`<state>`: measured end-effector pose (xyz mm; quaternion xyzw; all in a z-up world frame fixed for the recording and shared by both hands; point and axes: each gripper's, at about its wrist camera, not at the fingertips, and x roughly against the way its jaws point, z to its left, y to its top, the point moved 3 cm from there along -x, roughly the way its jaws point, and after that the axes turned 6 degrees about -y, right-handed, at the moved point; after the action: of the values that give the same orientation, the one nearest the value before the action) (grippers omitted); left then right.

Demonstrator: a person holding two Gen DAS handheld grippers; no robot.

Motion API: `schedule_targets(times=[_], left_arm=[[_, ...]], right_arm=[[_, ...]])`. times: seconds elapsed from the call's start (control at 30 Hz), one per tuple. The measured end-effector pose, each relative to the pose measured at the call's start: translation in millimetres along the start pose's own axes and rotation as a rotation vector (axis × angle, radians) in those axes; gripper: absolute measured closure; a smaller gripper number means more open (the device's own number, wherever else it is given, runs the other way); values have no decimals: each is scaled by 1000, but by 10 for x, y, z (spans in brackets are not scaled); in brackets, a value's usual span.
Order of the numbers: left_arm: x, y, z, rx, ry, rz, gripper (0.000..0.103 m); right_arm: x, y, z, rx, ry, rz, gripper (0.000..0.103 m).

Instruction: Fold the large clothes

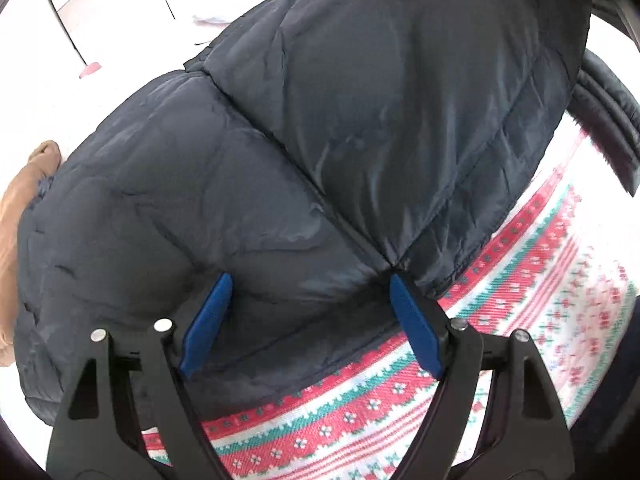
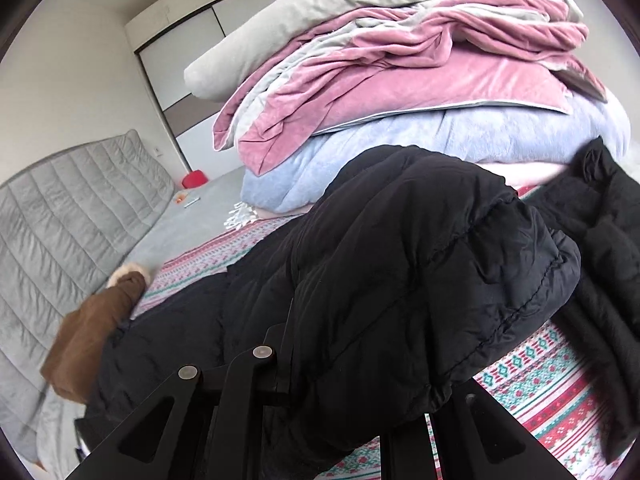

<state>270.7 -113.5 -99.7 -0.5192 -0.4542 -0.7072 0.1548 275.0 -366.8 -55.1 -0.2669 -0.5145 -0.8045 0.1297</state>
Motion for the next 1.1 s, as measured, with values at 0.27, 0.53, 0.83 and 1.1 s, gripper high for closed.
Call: schedule_targets(times=[0.27,0.53,0.83,1.1], left_arm=[[935,-94,812,255,-120,-187,22],[899,-752,2029,704,-97,-182,23],[426,-758,2056,883,-325,-128,88],[461,-736,2047,902,-328,-111,94]], right_arm=[[132,213,-549,-104,-54,3,89],[350,309,-678,-17,-173,-79,89],[612,271,163,199,-167,-210,89],[746,-105,1447,578,-58,-307,88]])
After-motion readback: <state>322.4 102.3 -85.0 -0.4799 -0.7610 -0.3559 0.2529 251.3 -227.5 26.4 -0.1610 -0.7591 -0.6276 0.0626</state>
